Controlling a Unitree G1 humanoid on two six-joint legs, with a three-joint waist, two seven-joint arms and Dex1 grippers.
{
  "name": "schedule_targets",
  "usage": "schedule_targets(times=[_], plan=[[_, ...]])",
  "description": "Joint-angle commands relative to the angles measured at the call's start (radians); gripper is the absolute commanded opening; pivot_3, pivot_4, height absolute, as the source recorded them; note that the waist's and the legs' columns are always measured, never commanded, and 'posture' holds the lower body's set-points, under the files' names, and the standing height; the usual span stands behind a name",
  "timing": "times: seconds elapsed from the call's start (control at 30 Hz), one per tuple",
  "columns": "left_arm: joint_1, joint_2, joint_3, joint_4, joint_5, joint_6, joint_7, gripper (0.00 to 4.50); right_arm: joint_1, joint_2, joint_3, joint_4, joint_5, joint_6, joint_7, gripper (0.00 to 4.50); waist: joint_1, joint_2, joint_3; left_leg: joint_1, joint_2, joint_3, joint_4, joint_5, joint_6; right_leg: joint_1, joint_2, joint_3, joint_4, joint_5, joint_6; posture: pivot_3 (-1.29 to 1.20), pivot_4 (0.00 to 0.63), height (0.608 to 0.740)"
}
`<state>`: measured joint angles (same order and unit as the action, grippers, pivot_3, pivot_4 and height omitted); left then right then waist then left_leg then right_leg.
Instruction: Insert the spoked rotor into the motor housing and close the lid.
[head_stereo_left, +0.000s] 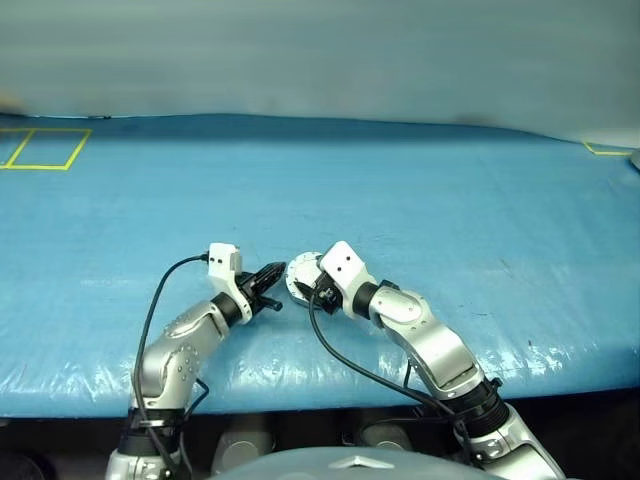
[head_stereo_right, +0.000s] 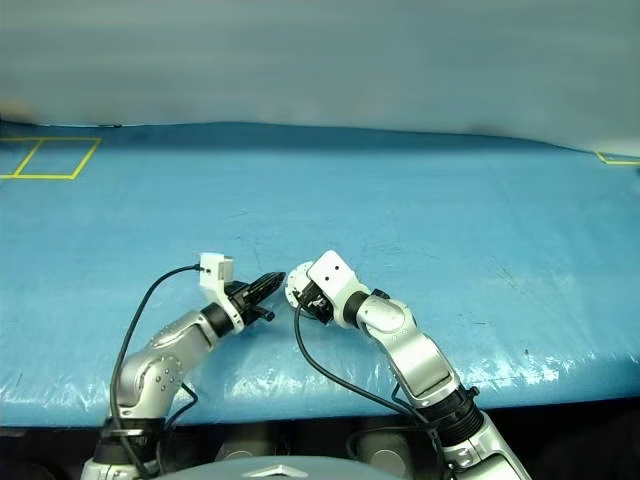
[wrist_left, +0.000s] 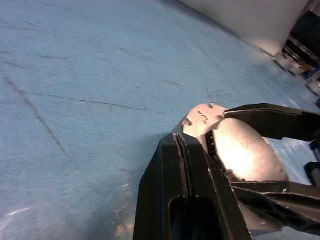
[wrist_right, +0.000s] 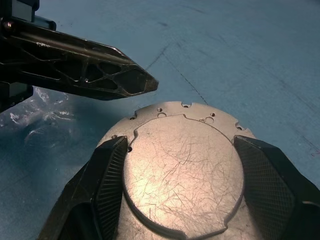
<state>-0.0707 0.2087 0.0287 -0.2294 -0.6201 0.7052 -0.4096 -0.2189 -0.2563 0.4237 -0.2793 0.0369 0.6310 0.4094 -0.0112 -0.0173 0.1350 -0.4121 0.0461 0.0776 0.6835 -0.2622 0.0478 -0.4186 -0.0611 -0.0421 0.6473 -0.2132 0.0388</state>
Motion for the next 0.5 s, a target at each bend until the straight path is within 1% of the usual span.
schedule_targets(times=[0.03,0.27,0.5], plan=[[-0.049,-0.009,0.019,-0.006,-0.049,0.049,0.002,0.0,0.013,0.0,0.002,0.026,-0.02,0.034,-0.011,3.04,0.0,0.0,0.0,0.001,0.0,0.0,0.0,0.0,0.0,0.002,0.0,0.0,-0.001,0.0,0.0,0.0,0.15,0.74],[-0.075,-0.001,-0.051,0.033,0.027,0.068,0.02,0.0,0.013,0.013,0.0,0.026,-0.022,0.034,-0.017,3.04,0.0,0.0,0.0,0.001,0.0,-0.001,-0.001,0.0,0.0,0.002,0.0,0.0,-0.002,0.001,-0.002,0.0,0.15,0.74],[-0.072,-0.001,-0.076,0.046,0.079,0.063,0.024,0.0,0.014,0.016,0.004,0.025,-0.023,0.035,-0.018,3.04,0.0,0.0,0.0,0.002,0.0,-0.001,-0.001,0.0,-0.001,0.002,0.0,0.0,-0.003,0.002,-0.004,0.0,0.15,0.74]])
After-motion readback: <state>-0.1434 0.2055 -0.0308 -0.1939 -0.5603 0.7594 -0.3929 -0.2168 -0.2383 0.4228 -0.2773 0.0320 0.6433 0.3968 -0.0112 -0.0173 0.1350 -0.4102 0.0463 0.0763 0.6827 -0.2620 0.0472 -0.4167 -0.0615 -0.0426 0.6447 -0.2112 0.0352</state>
